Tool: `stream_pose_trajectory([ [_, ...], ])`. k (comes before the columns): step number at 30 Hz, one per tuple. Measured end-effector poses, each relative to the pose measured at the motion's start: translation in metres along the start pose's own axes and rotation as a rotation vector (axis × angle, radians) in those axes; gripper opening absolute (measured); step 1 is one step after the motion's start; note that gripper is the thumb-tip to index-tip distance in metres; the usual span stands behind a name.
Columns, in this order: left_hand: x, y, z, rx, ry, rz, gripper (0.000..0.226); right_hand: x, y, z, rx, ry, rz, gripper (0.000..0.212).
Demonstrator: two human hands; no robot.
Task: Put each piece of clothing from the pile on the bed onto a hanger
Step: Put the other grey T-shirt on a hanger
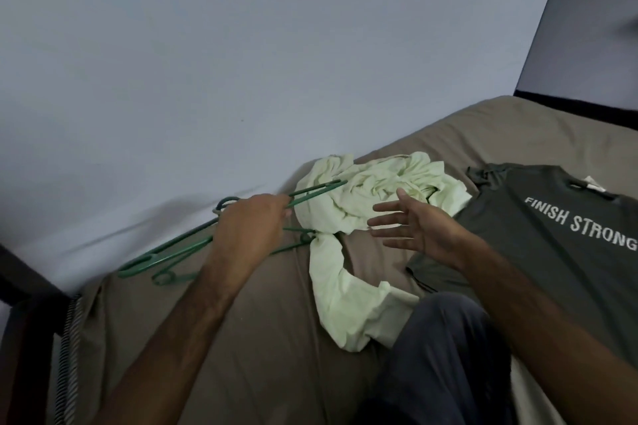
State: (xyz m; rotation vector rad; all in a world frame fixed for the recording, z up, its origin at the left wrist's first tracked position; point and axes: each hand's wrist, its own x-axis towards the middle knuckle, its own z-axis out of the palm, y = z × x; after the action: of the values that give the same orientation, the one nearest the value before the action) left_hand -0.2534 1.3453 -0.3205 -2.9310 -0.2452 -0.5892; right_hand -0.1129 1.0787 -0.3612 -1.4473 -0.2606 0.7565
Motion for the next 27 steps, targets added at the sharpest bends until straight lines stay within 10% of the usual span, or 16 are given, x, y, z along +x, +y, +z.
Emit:
stream_pose_trajectory([
  [10, -0.088, -0.037, 0.096, 0.014, 0.039, 0.187, 0.047, 0.029, 0.053, 0.060, -0.126, 0.015, 0.006, 0.034],
  [15, -0.090, -0.027, 0.091, 0.045, 0.096, 0.186, 0.056, 0.057, 0.063, 0.069, -0.814, 0.128, -0.122, 0.033],
  [27, -0.123, -0.075, 0.089, 0.143, 0.234, 0.163, 0.063, 0.072, 0.054, 0.121, -0.151, -0.035, -0.127, 0.017],
])
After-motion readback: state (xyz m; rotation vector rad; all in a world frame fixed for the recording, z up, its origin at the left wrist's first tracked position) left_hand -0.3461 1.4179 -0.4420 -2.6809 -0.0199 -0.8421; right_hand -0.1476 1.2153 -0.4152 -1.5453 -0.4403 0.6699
